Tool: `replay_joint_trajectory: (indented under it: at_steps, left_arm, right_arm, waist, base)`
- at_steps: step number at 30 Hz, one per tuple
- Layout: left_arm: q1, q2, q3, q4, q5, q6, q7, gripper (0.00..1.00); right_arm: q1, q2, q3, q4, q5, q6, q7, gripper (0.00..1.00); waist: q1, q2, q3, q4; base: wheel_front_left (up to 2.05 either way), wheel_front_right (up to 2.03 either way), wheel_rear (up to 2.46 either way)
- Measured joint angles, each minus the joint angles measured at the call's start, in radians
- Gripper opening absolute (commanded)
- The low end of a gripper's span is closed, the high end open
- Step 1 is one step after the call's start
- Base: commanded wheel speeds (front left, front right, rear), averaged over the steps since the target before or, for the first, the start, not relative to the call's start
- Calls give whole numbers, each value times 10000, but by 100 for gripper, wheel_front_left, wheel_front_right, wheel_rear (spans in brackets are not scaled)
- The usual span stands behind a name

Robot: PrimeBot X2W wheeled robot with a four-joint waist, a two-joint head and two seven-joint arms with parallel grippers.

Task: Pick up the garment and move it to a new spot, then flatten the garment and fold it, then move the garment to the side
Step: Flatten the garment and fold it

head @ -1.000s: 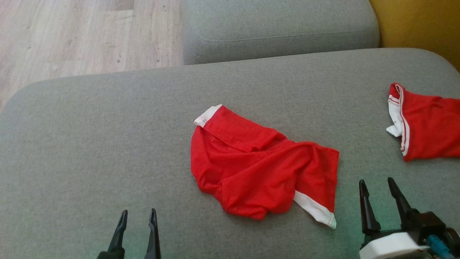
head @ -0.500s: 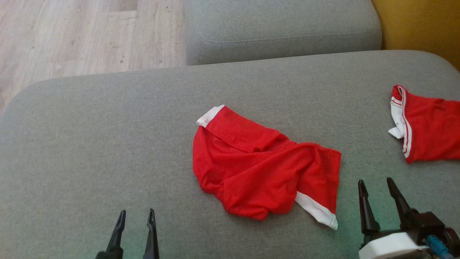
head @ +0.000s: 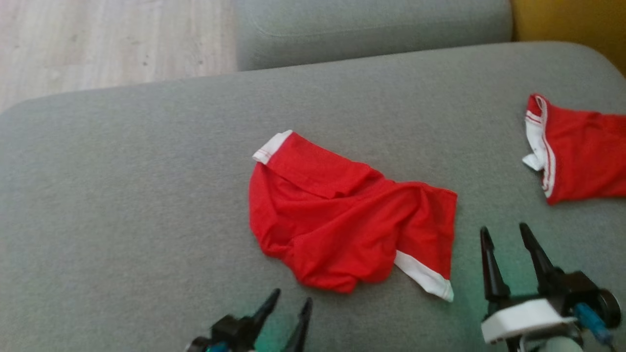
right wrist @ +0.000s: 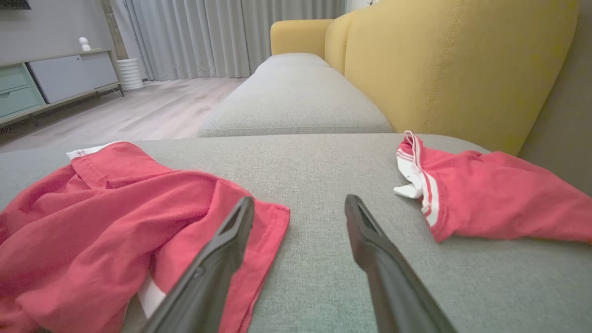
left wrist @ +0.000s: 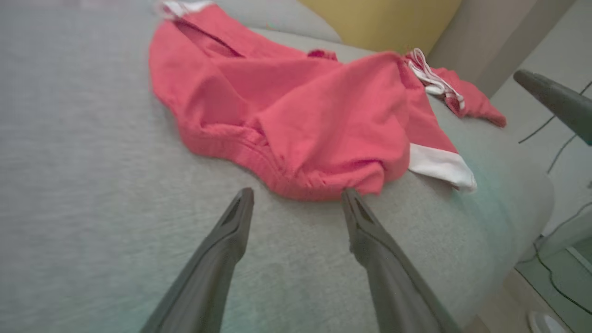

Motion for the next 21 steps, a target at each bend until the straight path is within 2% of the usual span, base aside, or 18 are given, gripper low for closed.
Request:
replay_joint_trajectory:
  at_steps: [3, 5, 9, 14, 21]
  left_arm:
    - [-476, 12, -771, 416, -825, -77, 704, 100]
    - [-770, 8, -1185, 777, -897, -86, 1051, 100]
    - [-1179, 8, -1657, 1114, -1521, -86, 1325, 100]
    - [-1836, -6, -1858, 1547, -1676, -140, 1051, 100]
    - [-2626, -56, -1990, 1948, -2105, 209, 153, 100]
  right_arm:
    - [-288, 0, 148, -38, 2, 0, 0, 100]
    - [-391, 0, 196, -48, 2, 0, 0, 100]
    - [-536, 0, 255, -61, 19, 0, 0, 100]
    - [-773, 0, 270, -125, 94, 0, 0, 100]
    - [-937, 0, 305, -150, 94, 0, 0, 100]
  waist:
    - [0, 0, 139, -253]
    - [0, 0, 239, -444]
    - [0, 0, 499, -818]
    - [0, 0, 845, -1181]
    - [0, 0, 1140, -1458]
  base:
    - [0, 0, 0]
    - [0, 0, 0]
    - [0, 0, 0]
    - [0, 0, 0]
    - [0, 0, 0]
